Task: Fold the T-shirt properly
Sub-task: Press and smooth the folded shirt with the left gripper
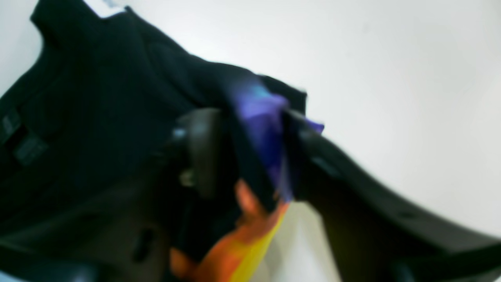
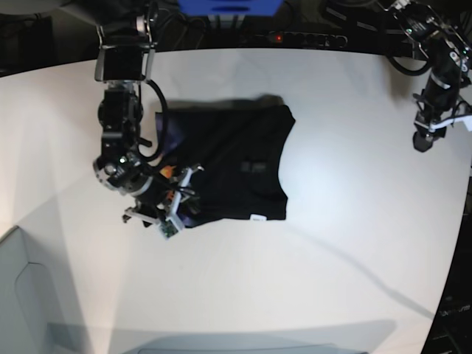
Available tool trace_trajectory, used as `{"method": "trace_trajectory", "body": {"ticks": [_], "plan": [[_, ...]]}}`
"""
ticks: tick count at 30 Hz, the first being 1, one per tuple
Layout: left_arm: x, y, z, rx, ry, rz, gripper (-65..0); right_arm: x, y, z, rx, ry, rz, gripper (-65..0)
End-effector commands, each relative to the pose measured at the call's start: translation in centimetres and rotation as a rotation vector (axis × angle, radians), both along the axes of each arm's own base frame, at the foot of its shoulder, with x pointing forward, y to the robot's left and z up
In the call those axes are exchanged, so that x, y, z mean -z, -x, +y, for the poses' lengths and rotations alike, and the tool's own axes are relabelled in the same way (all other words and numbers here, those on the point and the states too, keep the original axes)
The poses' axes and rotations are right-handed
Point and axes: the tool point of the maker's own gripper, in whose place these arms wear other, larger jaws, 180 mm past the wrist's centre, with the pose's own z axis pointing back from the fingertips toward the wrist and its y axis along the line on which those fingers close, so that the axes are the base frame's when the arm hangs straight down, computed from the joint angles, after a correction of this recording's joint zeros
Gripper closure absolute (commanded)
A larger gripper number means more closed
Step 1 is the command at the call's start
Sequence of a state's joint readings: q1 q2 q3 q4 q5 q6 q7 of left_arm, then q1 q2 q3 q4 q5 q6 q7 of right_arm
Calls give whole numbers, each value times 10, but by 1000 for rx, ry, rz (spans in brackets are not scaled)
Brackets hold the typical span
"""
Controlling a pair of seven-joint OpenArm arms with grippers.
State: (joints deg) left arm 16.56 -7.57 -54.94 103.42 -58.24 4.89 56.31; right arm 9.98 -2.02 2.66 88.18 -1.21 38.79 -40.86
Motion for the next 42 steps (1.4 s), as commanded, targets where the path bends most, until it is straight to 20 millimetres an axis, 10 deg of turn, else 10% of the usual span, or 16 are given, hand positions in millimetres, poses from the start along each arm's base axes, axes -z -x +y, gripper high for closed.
{"method": "trace_trajectory", "body": {"ticks": [1, 8, 15, 34, 42], "plan": [[-12, -9, -13, 49, 9, -42, -294, -28, -13, -6, 34, -41, -89, -350], [7, -43, -121, 354, 133, -27, -480, -58, -5, -40, 125, -27, -182, -377], [11, -62, -208, 540, 244, -47, -494, -61, 18, -53, 155, 0, -198, -377], [91, -83, -287, 782, 207, 210, -484, -35, 42, -88, 211, 64, -126, -377], [113, -82, -309, 795, 179, 222, -156, -34, 43, -89, 213, 65, -124, -377]]}}
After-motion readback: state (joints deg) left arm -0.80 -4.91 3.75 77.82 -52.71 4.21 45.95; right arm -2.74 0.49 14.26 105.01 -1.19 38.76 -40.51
